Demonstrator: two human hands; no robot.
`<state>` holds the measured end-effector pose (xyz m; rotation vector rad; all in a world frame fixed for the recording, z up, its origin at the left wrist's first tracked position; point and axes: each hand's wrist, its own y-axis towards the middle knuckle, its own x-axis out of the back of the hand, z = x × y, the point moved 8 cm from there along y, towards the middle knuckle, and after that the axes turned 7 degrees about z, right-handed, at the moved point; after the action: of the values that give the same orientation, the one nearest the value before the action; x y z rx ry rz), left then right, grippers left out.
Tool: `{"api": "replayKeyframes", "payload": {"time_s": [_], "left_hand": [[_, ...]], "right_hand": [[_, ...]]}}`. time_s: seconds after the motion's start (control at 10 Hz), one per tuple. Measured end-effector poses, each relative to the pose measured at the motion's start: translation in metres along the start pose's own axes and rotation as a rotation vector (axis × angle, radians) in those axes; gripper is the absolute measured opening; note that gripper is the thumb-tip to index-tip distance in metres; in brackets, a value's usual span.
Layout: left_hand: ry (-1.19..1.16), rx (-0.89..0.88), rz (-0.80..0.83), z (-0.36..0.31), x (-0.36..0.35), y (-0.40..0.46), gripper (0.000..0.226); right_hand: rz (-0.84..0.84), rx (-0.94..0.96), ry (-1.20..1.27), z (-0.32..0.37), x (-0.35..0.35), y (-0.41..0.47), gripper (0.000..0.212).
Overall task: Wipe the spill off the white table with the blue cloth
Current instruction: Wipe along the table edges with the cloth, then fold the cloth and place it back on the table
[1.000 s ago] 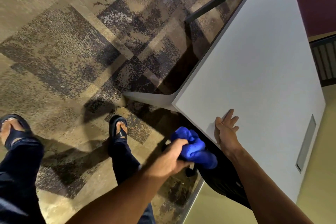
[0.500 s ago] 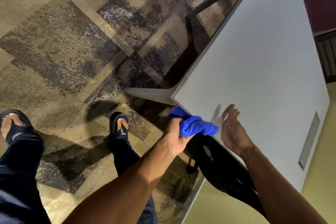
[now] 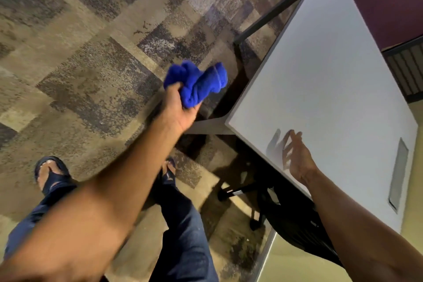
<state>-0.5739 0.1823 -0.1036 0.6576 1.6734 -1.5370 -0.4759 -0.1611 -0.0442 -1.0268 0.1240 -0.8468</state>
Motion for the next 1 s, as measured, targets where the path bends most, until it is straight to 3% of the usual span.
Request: {"api": "replayKeyframes", "payload": {"time_s": [0.1, 0.3, 0.5, 0.8, 1.0], "left_hand": [[0.156, -0.076, 0.116, -0.041, -0.038, -0.006, 0.027], [0.620, -0.009, 0.100, -0.076, -0.040, -0.066, 0.019], [0.774, 0.004, 0.060, -0.116, -0.045, -0.137, 0.025], [0.826, 0.020, 0.163, -0.127, -0.086, -0.200, 0.039], [0.915, -0.005, 0.241, -0.088, -0.104, -0.236, 0.048]], "right_hand": [[-0.250, -0.091, 0.395, -0.009, 0.029, -0.004, 0.066], [-0.301, 0.017, 0.609, -0.019, -0.013, -0.053, 0.081], [-0.335, 0.025, 0.789, -0.039, -0.118, -0.111, 0.075], [-0.178, 0.144, 0.738, 0.030, -0.229, -0.153, 0.051], [0.030, 0.386, 0.711, 0.114, -0.265, -0.187, 0.043]]}}
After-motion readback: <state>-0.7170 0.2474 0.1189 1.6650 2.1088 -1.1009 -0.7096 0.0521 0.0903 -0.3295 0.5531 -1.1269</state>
